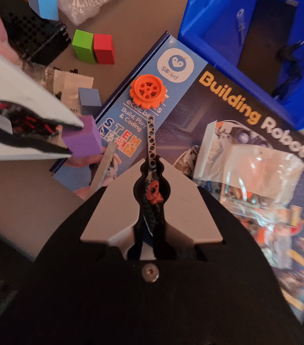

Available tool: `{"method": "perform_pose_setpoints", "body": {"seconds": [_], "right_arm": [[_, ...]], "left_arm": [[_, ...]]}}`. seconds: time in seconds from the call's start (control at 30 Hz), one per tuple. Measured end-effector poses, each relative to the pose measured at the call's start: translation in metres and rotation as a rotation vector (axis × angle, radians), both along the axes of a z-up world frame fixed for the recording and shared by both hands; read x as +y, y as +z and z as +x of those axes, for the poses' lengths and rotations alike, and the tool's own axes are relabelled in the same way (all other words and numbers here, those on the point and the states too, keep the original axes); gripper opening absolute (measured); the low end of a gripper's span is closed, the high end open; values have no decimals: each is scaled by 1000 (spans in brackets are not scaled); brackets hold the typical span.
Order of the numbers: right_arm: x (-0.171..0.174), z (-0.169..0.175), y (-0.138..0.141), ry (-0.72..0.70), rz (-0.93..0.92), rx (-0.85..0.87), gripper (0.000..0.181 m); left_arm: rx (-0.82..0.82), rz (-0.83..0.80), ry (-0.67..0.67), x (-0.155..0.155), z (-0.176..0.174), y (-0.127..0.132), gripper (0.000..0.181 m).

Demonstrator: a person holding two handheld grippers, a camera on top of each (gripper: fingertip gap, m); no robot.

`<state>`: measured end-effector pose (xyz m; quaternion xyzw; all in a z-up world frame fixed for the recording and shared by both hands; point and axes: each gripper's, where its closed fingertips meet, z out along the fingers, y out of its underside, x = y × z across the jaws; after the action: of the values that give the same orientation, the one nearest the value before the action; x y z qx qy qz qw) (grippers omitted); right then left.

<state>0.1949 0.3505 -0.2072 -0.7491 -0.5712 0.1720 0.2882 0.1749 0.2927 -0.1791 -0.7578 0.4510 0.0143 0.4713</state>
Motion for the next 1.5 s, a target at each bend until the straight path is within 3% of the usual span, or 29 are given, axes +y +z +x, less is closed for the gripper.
{"method": "perform_pose_setpoints", "body": {"seconds": [0.23, 0.33, 0.47, 0.57, 0.8, 1.13, 1.27, 1.43, 1.5], "right_arm": [[-8, 54, 18, 77, 540, -400, 6], [-20, 64, 5, 145, 646, -509, 6], [-37, 61, -2, 190, 670, -480, 6], [-46, 58, 3, 198, 630, -385, 8], [-48, 55, 13, 130, 341, -100, 1], [-40, 41, 0, 63, 139, -67, 0], [-38, 36, 5, 80, 170, -68, 0], [-36, 38, -1, 162, 146, -112, 27], [-35, 38, -4, 160, 54, -84, 18]], "left_arm": [[-7, 5, -4, 2, -1, 2, 21], [2, 8, -7, 1, 1, 2, 21], [1, 11, -9, -1, 1, 4, 20], [-2, 10, -8, -2, 1, 4, 20], [-6, 4, -12, -2, 0, 4, 21], [-7, -2, -16, -3, 0, 2, 21], [-9, -2, -18, -3, 0, 3, 21], [-8, -4, -24, -4, 2, 3, 20], [-5, -5, -28, -5, 3, 3, 21]]}}
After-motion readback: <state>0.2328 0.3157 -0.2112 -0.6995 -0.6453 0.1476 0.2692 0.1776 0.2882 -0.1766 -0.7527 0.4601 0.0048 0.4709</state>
